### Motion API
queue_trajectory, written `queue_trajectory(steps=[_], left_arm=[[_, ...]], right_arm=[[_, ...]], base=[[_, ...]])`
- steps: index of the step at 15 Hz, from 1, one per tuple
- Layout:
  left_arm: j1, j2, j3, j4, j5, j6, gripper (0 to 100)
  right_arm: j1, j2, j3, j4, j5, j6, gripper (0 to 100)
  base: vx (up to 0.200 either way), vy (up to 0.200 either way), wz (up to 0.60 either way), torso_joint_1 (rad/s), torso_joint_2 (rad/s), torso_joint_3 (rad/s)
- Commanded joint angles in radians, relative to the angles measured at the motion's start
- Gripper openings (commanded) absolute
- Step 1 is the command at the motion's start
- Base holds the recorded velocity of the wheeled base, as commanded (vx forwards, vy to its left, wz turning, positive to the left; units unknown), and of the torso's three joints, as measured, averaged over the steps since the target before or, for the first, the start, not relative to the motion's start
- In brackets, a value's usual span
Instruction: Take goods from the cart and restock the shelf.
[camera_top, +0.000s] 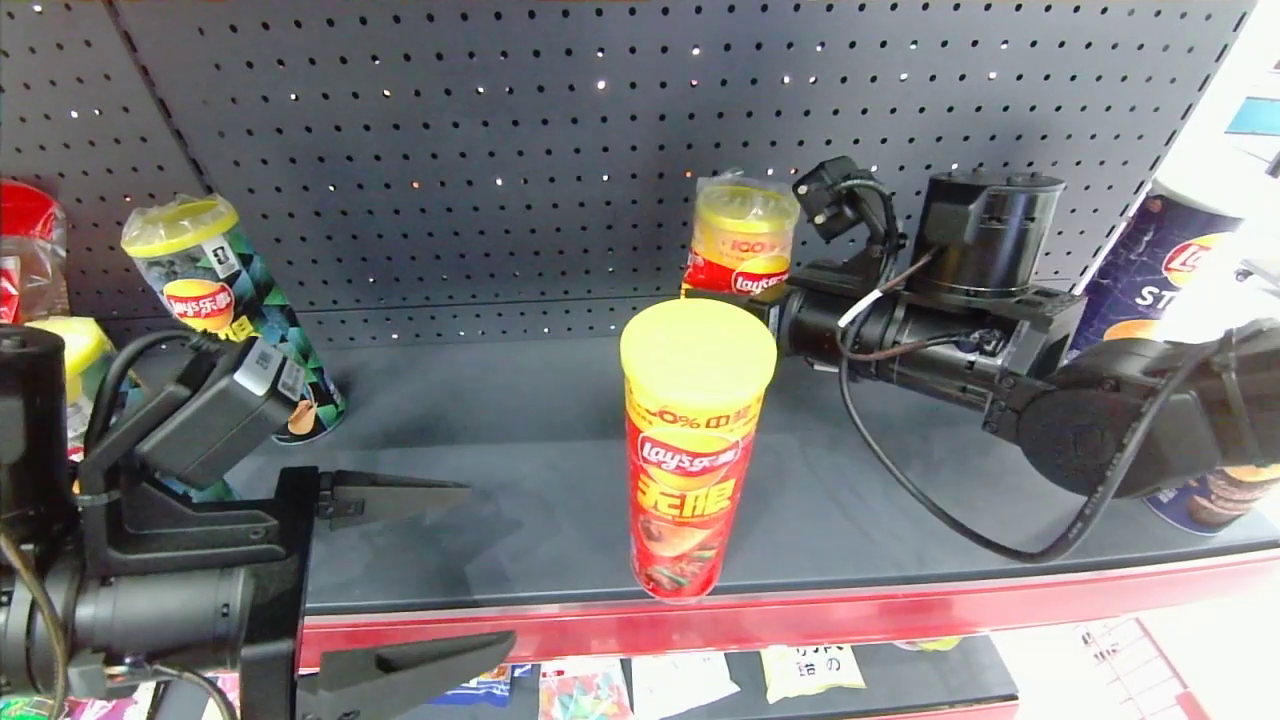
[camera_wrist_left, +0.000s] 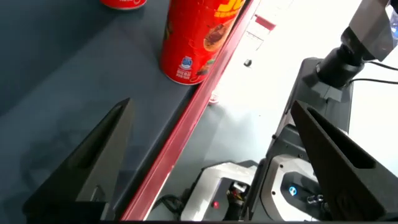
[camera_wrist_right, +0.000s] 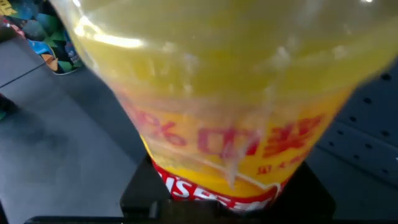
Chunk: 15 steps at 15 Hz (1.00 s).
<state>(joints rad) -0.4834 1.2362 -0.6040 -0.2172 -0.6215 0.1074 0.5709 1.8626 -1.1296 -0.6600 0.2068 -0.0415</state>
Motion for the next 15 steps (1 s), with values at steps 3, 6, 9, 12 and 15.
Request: queue_trajectory(steps=[3,6,9,12,15], left_arm=[[0.0,-0.003,-0.006,-0.001,0.0,0.0,100],[0.0,-0.001,-0.008,0.001,0.0,0.0,100],[0.0,-0.003,-0.008,-0.001,0.002,0.0,100],[0.0,-0.003,-0.01,-0.001,0.002,0.0,100],[-0.001,0.0,-0.01,-0.001,0.002,0.0,100]], right_arm=[[0.007,0.024,-0.007,0.003,0.0,0.0,0],[0.007,0.017,-0.003,0.003,-0.001,0.006,0],[0.009,-0.01,0.021,0.003,-0.001,0.02,100],[0.015,-0.071,0.065,0.005,-0.003,0.081,100],[0.018,-0.146,0.131,0.007,-0.006,0.081,100]], base=[[0.0,0.0,0.0,0.0,0.0,0.0],[0.0,0.0,0.0,0.0,0.0,0.0],[0.0,0.0,0.0,0.0,0.0,0.0],[0.0,0.0,0.0,0.0,0.0,0.0],[0.0,0.0,0.0,0.0,0.0,0.0]])
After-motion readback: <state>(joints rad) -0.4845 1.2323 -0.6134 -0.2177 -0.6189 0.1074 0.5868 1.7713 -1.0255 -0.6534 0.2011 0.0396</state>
